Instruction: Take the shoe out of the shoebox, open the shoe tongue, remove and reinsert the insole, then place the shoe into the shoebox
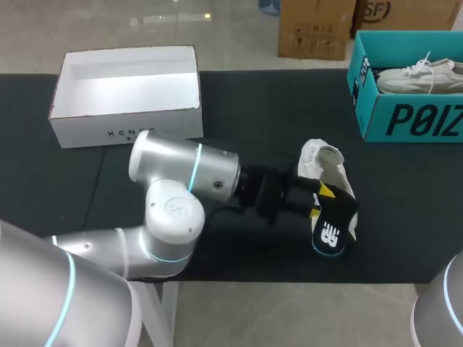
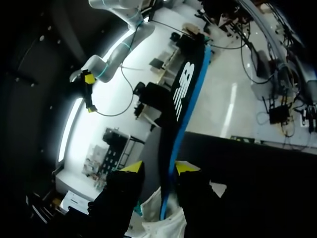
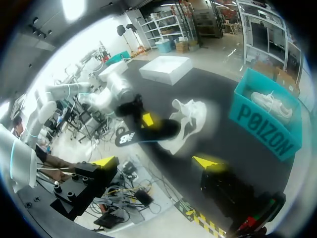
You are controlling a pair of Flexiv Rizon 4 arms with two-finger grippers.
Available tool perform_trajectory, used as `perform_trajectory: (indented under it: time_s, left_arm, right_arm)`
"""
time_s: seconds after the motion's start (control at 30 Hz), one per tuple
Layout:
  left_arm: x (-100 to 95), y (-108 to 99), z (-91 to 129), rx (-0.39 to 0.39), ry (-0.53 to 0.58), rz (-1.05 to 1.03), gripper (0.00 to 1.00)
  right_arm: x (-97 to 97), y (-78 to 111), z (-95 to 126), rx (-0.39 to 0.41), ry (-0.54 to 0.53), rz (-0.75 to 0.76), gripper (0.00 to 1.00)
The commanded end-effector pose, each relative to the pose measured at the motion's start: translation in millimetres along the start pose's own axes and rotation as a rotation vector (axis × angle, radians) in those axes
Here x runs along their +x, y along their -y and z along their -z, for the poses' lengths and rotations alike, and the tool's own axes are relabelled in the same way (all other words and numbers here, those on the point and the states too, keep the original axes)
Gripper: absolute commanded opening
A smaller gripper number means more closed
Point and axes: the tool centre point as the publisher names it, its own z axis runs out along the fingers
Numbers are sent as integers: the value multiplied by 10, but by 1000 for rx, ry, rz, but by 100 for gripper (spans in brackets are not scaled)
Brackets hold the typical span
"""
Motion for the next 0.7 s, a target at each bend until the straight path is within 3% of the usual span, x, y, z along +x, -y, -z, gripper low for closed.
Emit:
perform_trajectory:
  time_s: [0.03, 0.37, 0.7]
  left_arm:
    - [-7, 0, 55, -15, -38, 5, 35]
    - [96, -126, 60, -38, -86, 18, 35]
    - [65, -238, -13, -62, -131, 6, 38]
  right_arm:
    - [-7, 1, -4, 3, 1, -1, 100]
    - [-7, 1, -4, 3, 1, -1, 100]
    - [-7, 1, -4, 3, 1, -1, 100]
